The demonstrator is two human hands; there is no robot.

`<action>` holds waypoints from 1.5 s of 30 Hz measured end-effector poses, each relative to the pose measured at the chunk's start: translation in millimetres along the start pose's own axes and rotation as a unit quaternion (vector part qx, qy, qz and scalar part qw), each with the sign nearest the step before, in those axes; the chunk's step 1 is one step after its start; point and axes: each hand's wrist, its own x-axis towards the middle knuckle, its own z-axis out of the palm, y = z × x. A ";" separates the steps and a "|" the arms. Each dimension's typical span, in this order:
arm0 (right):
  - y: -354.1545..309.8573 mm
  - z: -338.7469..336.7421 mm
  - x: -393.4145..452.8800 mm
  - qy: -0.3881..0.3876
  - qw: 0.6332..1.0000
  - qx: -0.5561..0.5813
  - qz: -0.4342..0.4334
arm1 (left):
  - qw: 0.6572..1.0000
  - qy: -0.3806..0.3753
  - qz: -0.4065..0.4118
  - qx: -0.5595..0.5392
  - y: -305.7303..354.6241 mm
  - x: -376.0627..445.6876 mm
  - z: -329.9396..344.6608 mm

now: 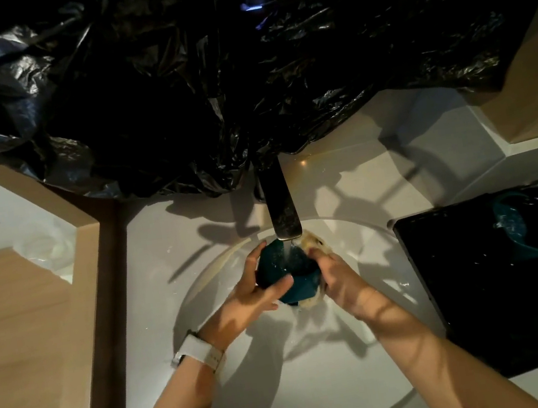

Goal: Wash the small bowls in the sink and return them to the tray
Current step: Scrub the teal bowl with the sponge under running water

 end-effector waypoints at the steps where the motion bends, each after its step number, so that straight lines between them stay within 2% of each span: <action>1: -4.9 -0.2 4.3 -0.013 1.000 0.015 0.008 | 0.996 -0.005 0.030 0.080 0.0 -2.3 -8.2; 3: -17.0 -0.1 9.1 -0.050 0.998 0.019 0.024 | 0.968 0.007 0.105 0.226 -2.1 -1.1 -24.3; 6: -28.3 -1.0 8.3 -0.109 0.993 0.001 0.042 | 0.878 -0.016 0.232 0.419 5.9 8.0 -35.5; 8: -28.7 -2.4 10.0 -0.114 0.992 0.002 0.058 | 0.811 -0.028 0.260 0.523 12.1 14.9 -35.2; 9: -27.4 -3.1 12.4 -0.112 0.992 0.008 0.062 | 0.790 -0.031 0.262 0.554 15.1 16.7 -32.3; 10: -26.2 -3.7 13.8 -0.106 0.992 0.016 0.067 | 0.785 -0.033 0.262 0.561 17.7 17.3 -28.6; 11: -24.6 -4.4 14.7 -0.095 0.993 0.021 0.071 | 0.792 -0.033 0.263 0.550 19.2 17.0 -24.0; 13: -20.3 -6.3 17.0 -0.075 0.994 0.032 0.078 | 0.829 -0.020 0.253 0.498 19.9 16.3 -13.3; 18: -11.3 -8.8 4.9 -0.038 0.997 0.025 0.058 | 0.923 0.076 0.100 0.363 18.7 20.2 9.7; 20: -13.3 -14.2 -6.2 -0.027 0.999 -0.018 0.022 | 0.963 0.094 0.036 0.249 15.7 22.7 10.2; 22: -18.1 -18.7 -22.4 0.004 0.998 -0.064 -0.013 | 0.995 0.067 -0.008 0.078 15.5 22.2 11.7; 24: -18.6 -20.4 -33.4 0.037 0.995 -0.083 -0.034 | 0.996 0.061 -0.052 -0.041 17.9 19.3 19.0; 27: -14.7 -17.4 -40.3 0.062 0.986 -0.110 -0.109 | 0.976 0.137 -0.098 -0.140 24.3 13.4 33.2; 30: -12.3 -10.6 -38.6 0.100 0.966 -0.136 -0.198 | 0.969 0.144 -0.121 -0.161 22.2 13.0 43.3; 32: -13.5 -4.0 -34.8 0.095 0.955 -0.143 -0.243 | 0.965 0.155 -0.128 -0.168 20.9 11.8 45.9; 37: -18.9 0.9 -25.8 0.049 0.968 -0.019 -0.245 | 0.957 0.190 -0.132 -0.172 20.7 6.8 42.5; 38: -16.9 -0.1 -26.3 0.034 0.966 -0.022 -0.254 | 0.955 0.200 -0.132 -0.176 21.6 6.2 40.4; 41: -1.5 4.7 -30.5 0.008 0.947 -0.161 -0.276 | 0.953 0.216 -0.121 -0.172 23.7 6.6 36.2; 45: -3.8 21.0 -38.1 0.041 0.914 -0.221 -0.336 | 0.956 0.228 -0.107 -0.148 29.6 4.1 38.1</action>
